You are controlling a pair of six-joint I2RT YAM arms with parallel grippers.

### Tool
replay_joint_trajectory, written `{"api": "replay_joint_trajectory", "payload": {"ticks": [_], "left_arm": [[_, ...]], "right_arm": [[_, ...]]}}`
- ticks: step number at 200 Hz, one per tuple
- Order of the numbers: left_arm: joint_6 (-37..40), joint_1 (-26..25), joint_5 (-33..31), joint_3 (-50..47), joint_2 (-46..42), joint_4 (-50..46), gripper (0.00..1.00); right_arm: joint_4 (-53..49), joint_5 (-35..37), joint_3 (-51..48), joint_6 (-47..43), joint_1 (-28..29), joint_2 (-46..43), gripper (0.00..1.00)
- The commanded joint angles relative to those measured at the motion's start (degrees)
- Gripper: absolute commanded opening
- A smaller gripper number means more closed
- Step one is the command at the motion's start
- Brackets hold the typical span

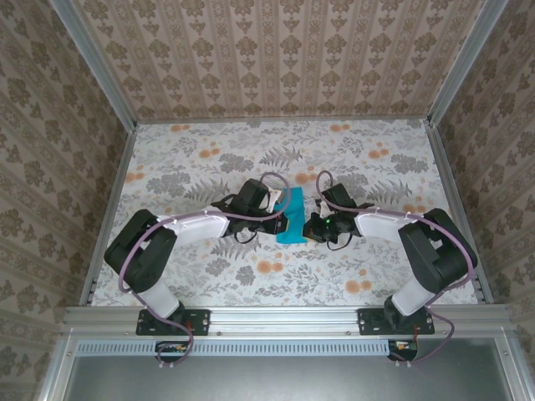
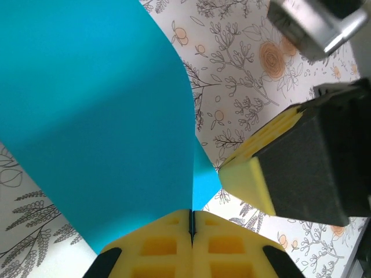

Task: Fold a paper plane with a square sheet of paper (fold left side to right side)
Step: Fold the triangle a second time at the center of the table.

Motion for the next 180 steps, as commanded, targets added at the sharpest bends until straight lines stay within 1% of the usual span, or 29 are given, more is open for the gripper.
{"api": "replay_joint_trajectory", "payload": {"ticks": [1,23,50,100,180], "left_arm": [[-0.9,0.8,2.1,0.2,0.3,-0.6,0.0],[-0.6,1.1,2.4,0.9,1.1,-1.9,0.04],[0.5,1.5,2.4,2.3,2.4,-5.2,0.06],[2.9,2.9,1.9,3.5,3.3,-8.4,0.06],[5.4,4.5,1.1,5.0,4.8,-10.4,0.06]], "right_arm": [[-1.1,1.9,2.7,-0.4,0.5,2.2,0.08],[-3.4,2.9,3.8,-1.1,1.0,3.8,0.07],[-6.1,4.3,4.4,-1.7,1.1,5.3,0.07],[-9.8,5.0,5.3,-3.4,1.2,7.4,0.07],[-11.1,4.9,6.2,-4.5,1.6,8.2,0.07]]}}
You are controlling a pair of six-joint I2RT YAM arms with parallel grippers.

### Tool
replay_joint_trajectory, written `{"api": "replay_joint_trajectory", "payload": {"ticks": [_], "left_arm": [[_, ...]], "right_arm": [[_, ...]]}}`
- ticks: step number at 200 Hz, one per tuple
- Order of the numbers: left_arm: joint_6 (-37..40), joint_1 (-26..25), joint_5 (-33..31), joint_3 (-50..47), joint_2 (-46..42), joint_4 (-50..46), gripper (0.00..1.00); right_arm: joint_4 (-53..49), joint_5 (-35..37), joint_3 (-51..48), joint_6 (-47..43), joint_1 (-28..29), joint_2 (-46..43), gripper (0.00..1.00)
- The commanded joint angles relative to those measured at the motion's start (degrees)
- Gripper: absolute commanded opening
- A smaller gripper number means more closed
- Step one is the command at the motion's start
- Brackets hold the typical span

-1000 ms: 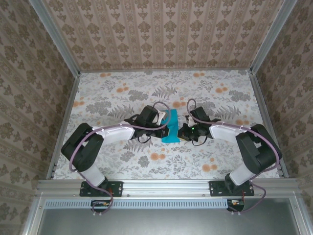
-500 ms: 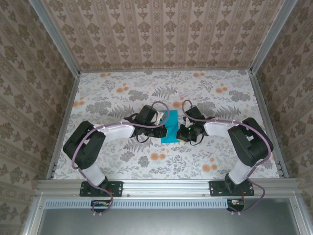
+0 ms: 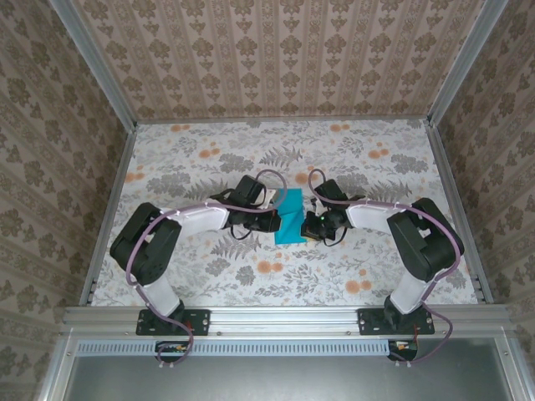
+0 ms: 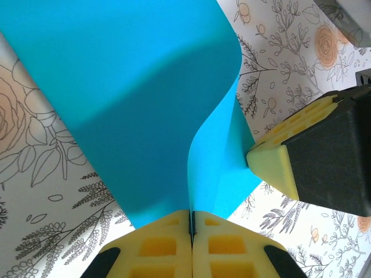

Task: Fold a paper plane with a square sheet of paper (fold left side to right side)
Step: Fold the triangle a second time at the center of the table.

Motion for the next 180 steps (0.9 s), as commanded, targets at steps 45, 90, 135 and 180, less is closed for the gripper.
{"api": "replay_joint_trajectory", "payload": {"ticks": [45,90,135,180], "left_arm": [[4.2,0.9,-1.2,2.7,2.4,-3.5,0.06],[5.1,1.3,-1.5,3.4,3.5,-3.5,0.05],[5.4,1.4,-2.2,3.8,4.5,-3.4,0.05],[5.9,1.6,-2.1,4.7,5.4,-3.3,0.05]], "right_arm": [[-4.9,2.1,-0.2,-1.4,0.7,2.4,0.07],[-5.3,2.0,0.0,-1.8,0.7,2.5,0.07],[-5.4,1.8,0.0,-2.0,0.7,2.7,0.07],[-5.7,1.8,0.0,-2.2,0.7,2.9,0.07]]}}
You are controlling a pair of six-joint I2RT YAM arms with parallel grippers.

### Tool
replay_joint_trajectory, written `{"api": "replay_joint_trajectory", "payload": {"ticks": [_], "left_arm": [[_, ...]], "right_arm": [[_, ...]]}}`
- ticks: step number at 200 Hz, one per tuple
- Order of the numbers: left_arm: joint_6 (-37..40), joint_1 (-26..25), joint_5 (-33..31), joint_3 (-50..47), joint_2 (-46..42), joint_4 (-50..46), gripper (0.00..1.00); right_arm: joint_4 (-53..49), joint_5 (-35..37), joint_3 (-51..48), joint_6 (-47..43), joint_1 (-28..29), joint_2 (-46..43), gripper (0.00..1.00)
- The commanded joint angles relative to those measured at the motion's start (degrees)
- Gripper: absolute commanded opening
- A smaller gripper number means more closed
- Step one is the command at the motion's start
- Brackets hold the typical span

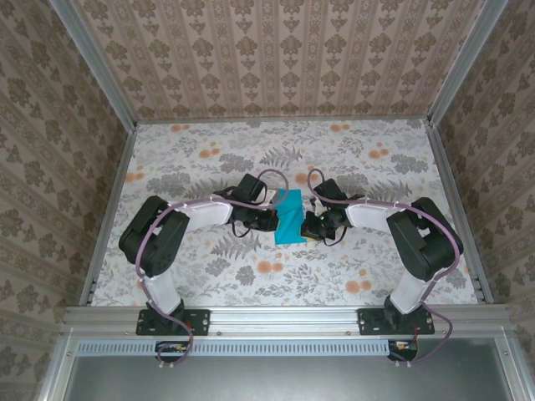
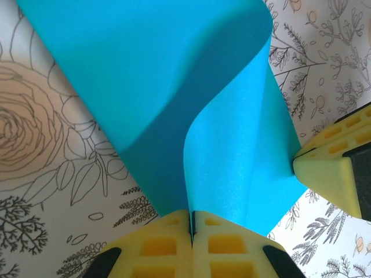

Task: Fold a paper plane with a square sheet of paper (fold left side to right side)
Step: Fold the triangle a second time at the center of the table.

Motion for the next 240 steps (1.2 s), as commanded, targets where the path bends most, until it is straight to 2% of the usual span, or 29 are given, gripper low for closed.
{"api": "replay_joint_trajectory", "payload": {"ticks": [1,138,240], "left_arm": [[1.8,0.5,-0.5,1.8,1.0,-0.7,0.05],[2.4,0.5,-0.9,3.4,3.5,-0.7,0.05],[3.1,0.5,-1.8,3.2,2.2,-0.6,0.05]], "right_arm": [[-4.9,1.8,-0.5,-0.9,0.7,2.6,0.07],[-5.5,1.8,-0.4,-1.3,0.9,2.8,0.07],[-6.0,1.8,-0.1,-1.4,0.9,3.4,0.07]]}}
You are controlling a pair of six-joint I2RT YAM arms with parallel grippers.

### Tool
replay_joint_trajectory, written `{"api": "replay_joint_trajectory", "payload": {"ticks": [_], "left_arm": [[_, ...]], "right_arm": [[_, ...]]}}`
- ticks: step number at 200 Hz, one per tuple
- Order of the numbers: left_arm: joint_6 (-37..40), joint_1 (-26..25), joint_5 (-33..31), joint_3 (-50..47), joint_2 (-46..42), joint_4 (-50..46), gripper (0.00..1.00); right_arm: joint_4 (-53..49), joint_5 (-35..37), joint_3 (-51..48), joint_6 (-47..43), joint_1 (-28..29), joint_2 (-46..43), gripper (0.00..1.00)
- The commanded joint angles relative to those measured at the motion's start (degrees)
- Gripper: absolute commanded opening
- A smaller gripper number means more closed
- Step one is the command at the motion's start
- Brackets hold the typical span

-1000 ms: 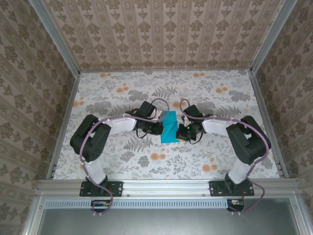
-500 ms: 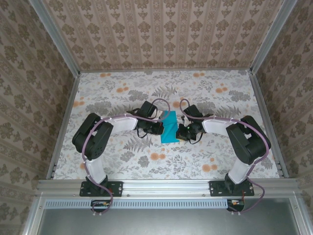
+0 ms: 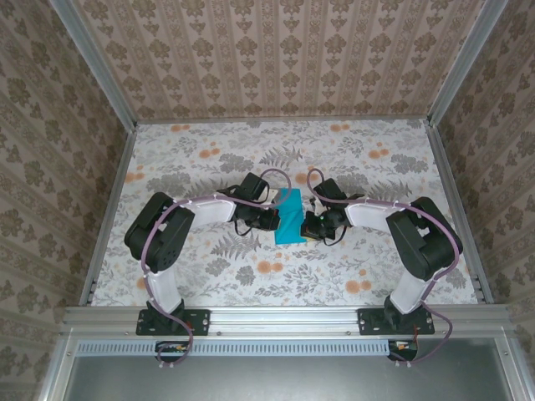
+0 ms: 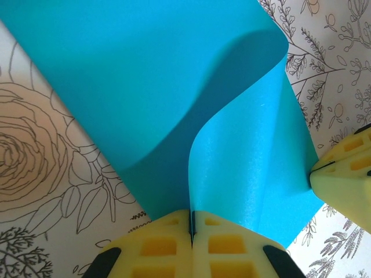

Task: Fold a paper plane with a square sheet of paper (fold left side to right side)
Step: Fold the triangle a second time at the center of the table.

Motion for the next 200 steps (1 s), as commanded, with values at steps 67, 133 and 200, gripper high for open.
{"api": "replay_joint_trajectory", "payload": {"ticks": [67,133,200], "left_arm": [[2.4,0.5,-1.1,1.4,-1.2,-0.6,0.05],[2.4,0.5,-0.7,2.0,0.4,-0.3,0.05],[2.7,0.3,-0.7,1.7,1.4,-0.9,0.05]], "right_arm": [[-5.6,1.9,-0.4,-1.2,0.9,3.2,0.08],[-6.0,1.8,-0.2,-1.3,0.9,3.3,0.08],[-6.4,1.6,0.3,-1.8,0.8,3.2,0.08]]}}
